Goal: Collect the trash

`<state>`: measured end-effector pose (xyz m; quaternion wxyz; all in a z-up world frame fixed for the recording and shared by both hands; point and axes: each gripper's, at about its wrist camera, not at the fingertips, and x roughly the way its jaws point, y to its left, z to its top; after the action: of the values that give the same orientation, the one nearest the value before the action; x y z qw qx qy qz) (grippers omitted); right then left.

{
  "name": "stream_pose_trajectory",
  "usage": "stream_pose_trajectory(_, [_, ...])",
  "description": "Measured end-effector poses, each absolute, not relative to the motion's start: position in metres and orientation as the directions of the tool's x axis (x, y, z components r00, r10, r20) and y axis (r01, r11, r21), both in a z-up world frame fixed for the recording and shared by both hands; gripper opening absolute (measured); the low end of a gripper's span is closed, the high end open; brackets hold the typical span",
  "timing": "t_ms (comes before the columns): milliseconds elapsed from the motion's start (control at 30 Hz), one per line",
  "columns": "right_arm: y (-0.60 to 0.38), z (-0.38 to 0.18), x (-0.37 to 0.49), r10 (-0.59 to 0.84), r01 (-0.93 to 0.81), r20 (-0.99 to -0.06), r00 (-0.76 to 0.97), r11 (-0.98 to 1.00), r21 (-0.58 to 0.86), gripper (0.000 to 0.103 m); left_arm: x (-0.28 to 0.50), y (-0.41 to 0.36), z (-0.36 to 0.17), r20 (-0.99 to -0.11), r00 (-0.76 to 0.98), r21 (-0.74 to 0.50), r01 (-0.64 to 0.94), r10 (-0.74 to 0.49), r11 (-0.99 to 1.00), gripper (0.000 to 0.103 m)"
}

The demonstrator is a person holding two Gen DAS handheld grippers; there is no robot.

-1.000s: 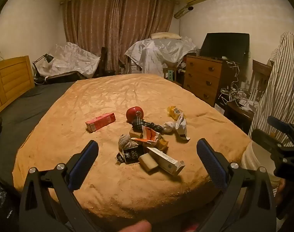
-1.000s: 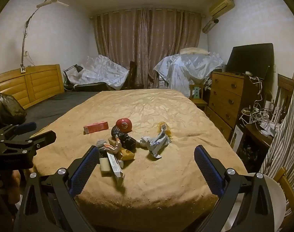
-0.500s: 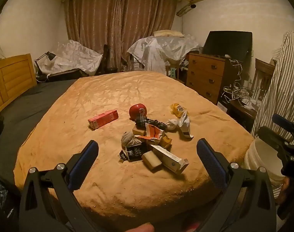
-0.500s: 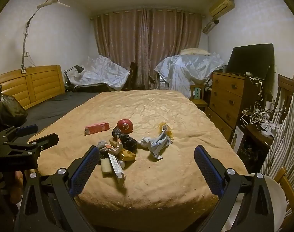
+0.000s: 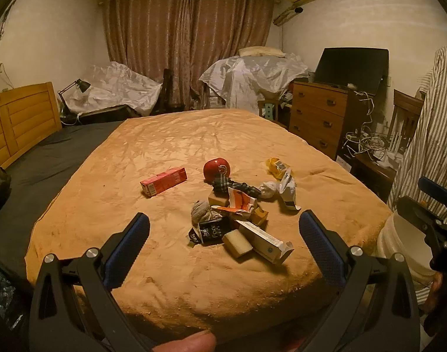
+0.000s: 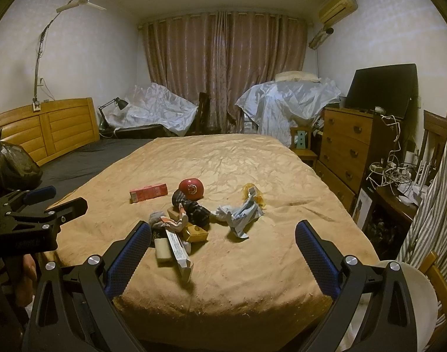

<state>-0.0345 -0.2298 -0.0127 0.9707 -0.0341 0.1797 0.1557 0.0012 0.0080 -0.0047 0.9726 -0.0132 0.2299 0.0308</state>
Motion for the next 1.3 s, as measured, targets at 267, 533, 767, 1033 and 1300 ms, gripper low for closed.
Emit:
stream_pose_trajectory(267, [-0.23, -0.016, -0.032, 0.292, -0.316, -0.363, 0.885, 0.949, -0.007, 0.098, 0.001, 0.008, -0.006, -0.448, 0.892, -0.01, -0.068, 0.056, 0.998, 0.098])
stream_pose_trajectory(533, [-0.221, -0.027, -0.035, 0.294, -0.318, -0.369, 0.881, 0.948, -0.004, 0.098, 0.001, 0.008, -0.006, -0.448, 0.892, -0.011, -0.067, 0.055, 0.998, 0.098])
stream_pose_trajectory(767, [-0.22, -0.031, -0.034, 0.295, -0.318, -0.372, 0.88, 0.948, -0.002, 0.098, 0.0, 0.009, -0.006, -0.448, 0.892, -0.009, -0.075, 0.063, 0.997, 0.098])
stream_pose_trajectory(1033, [-0.216, -0.035, -0.031, 0.298, -0.323, -0.376, 0.877, 0.947, -0.001, 0.098, 0.002, 0.01, -0.011, -0.461, 0.885, -0.013, -0.078, 0.063, 0.997, 0.098])
stream_pose_trajectory(1300, [-0.217, -0.035, -0.03, 0.299, -0.323, -0.377, 0.877, 0.946, -0.001, 0.098, 0.001, 0.009, -0.011, -0.464, 0.883, -0.014, -0.081, 0.065, 0.997, 0.098])
